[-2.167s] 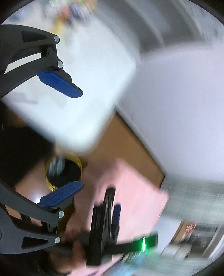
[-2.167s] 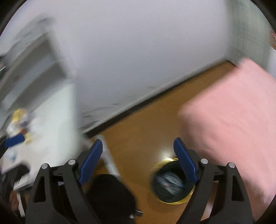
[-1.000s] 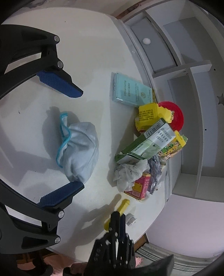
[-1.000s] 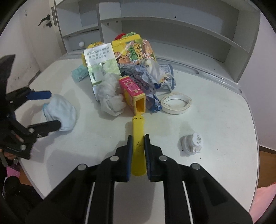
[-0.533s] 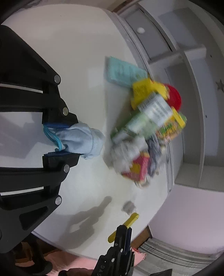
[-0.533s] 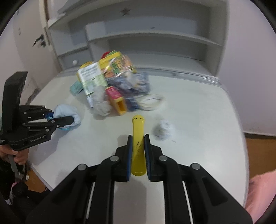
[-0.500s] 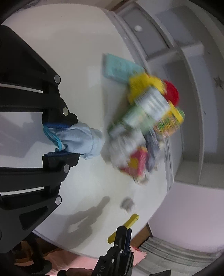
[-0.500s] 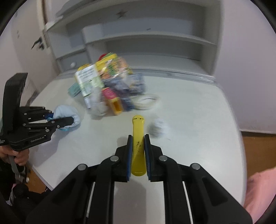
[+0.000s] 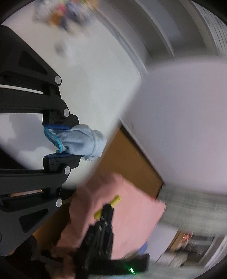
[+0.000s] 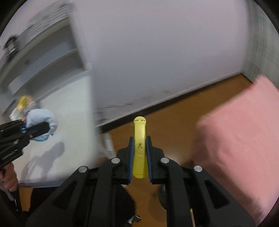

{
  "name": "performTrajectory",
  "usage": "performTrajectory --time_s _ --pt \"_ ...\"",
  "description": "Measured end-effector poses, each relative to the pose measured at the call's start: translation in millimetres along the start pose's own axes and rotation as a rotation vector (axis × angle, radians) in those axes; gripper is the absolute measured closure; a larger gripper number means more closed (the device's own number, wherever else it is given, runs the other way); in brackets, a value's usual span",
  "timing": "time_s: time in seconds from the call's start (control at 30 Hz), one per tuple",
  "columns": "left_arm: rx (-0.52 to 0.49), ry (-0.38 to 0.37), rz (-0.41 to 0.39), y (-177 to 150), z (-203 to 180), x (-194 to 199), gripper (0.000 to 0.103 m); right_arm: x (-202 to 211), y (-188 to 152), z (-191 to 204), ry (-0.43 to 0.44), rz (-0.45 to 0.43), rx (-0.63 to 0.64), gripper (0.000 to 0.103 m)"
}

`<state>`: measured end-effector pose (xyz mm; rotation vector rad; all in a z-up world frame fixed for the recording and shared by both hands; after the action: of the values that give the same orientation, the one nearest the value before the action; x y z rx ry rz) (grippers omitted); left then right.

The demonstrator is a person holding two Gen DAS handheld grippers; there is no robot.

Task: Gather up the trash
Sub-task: 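Carry cloth and yellow brush over the bin and open both tools to drop them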

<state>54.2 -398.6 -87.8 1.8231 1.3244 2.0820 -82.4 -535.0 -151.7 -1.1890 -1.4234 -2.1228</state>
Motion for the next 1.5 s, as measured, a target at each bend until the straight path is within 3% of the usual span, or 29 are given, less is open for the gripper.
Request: performTrajectory --time_s 0.2,0.4,0.63,0.9,1.03,1.3,1.37,1.43,1.5 --pt "-0.120 -0.157 0.033 18 -123 -56 0.083 6 -44 -109 -0.111 0.022 -0.165 0.089" --pt "-0.165 -0.216 0.096 4 -185 -117 0.083 -7 -85 -170 -0.151 0.058 -0.270 0.089" --pt "-0.161 -0.212 0.193 -19 -201 -213 0.083 -57 -109 -194 -0.146 0.120 -0.307 0.089" --pt "-0.155 -0.184 0.381 -97 -198 -309 0.083 -134 -156 -212 -0.117 0.259 -0.335 0.089" --pt "-0.145 -0.178 0.439 -114 -190 -326 0.083 -159 -180 -216 -0.117 0.324 -0.350 0.089" --pt "-0.113 -0.197 0.436 -113 -185 -331 0.082 -166 -197 -216 -0.108 0.348 -0.364 0.089" --pt "-0.120 -0.198 0.438 -112 -186 -330 0.076 -167 -199 -214 -0.104 0.348 -0.369 0.089" --pt "-0.128 -0.193 0.435 -111 -188 -327 0.057 -168 -198 -212 -0.100 0.348 -0.371 0.089" --pt "-0.135 -0.192 0.422 -109 -190 -322 0.048 -169 -197 -211 -0.096 0.351 -0.369 0.089"
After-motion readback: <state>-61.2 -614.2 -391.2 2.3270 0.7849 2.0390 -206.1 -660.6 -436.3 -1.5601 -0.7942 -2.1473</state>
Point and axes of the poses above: each gripper's, at about its wrist camera, not at the fingertips, and x roughly against the way its jaws point, z to its left, y to its top, the point moved 9 cm from there along -x, roughly the way its jaws point, and after that the axes turned 6 degrees about z, right-handed, at the moved point
